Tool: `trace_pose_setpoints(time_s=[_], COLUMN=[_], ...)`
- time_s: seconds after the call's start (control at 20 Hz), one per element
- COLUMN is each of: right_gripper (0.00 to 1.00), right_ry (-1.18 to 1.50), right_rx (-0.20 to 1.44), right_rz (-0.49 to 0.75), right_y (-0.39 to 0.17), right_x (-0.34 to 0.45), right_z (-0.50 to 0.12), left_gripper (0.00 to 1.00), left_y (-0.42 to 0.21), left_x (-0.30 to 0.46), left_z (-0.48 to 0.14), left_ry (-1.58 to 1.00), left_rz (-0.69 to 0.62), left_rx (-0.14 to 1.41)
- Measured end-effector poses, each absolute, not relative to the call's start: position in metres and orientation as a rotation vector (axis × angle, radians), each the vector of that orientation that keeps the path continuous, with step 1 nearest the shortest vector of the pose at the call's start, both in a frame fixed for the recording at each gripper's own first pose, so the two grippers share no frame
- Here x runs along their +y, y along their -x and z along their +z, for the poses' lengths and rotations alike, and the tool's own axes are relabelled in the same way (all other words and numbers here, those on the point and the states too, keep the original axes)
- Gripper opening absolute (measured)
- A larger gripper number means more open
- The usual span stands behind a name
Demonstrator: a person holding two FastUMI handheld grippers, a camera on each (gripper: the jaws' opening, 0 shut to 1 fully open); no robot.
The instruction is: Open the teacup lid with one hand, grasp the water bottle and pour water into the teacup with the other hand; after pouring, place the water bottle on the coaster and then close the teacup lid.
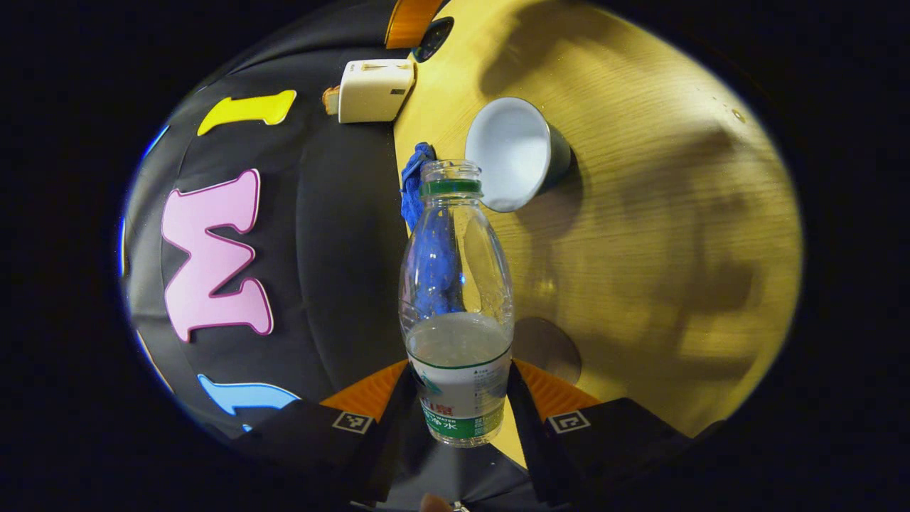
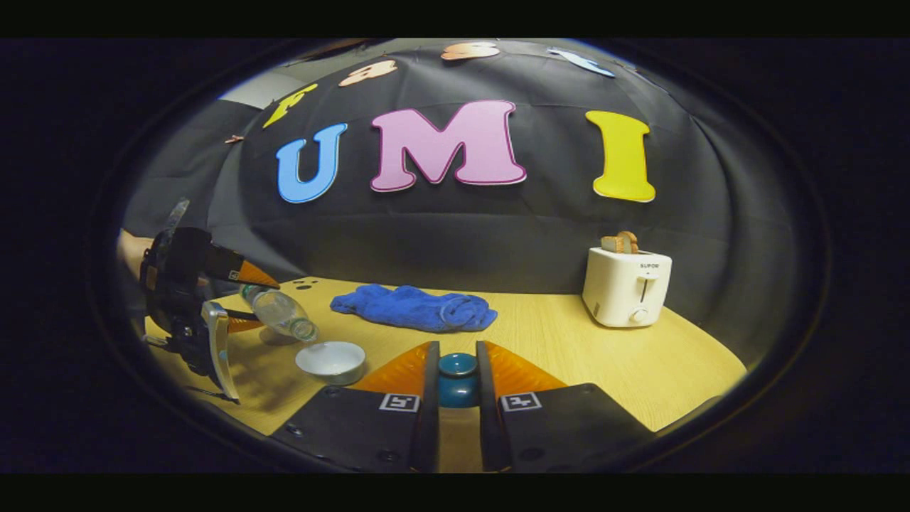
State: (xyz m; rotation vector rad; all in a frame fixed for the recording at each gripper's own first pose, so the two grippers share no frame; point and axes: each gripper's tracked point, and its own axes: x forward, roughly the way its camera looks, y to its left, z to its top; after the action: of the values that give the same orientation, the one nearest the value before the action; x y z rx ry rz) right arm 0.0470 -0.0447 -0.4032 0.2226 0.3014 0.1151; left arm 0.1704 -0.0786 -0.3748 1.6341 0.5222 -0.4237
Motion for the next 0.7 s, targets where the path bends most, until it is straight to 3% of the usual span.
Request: trace_pose_setpoints(time_s=[0.05, 0.1, 0.15, 0.7], right_gripper=[0.27, 0.22, 0.26, 0.27], right_ry=[-0.221, -0.221, -0.220, -0.219], right_rx=[0.299, 0.296, 0.295, 0.282], right_rz=[0.115, 0.116, 0.116, 0.110], right_y=[-0.047, -0.046, -0.046, -0.045], right_x=[-0.045, -0.045, -0.046, -0.046], right_z=[-0.402, -0.402, -0.401, -0.400], left_gripper=[0.74, 0.74, 0.74, 0.74], left_y=[-0.172, -0.172, -0.173, -0.184], left_x=[-0.078, -0.078, -0.078, -0.075], left_z=[-0.374, -0.375, -0.374, -0.360], left_ry=[-1.651, -1.670, -1.688, -1.824], left_rz=[-0.428, -0.431, -0.433, -0.409], left_rx=[0.517, 0.511, 0.502, 0.413])
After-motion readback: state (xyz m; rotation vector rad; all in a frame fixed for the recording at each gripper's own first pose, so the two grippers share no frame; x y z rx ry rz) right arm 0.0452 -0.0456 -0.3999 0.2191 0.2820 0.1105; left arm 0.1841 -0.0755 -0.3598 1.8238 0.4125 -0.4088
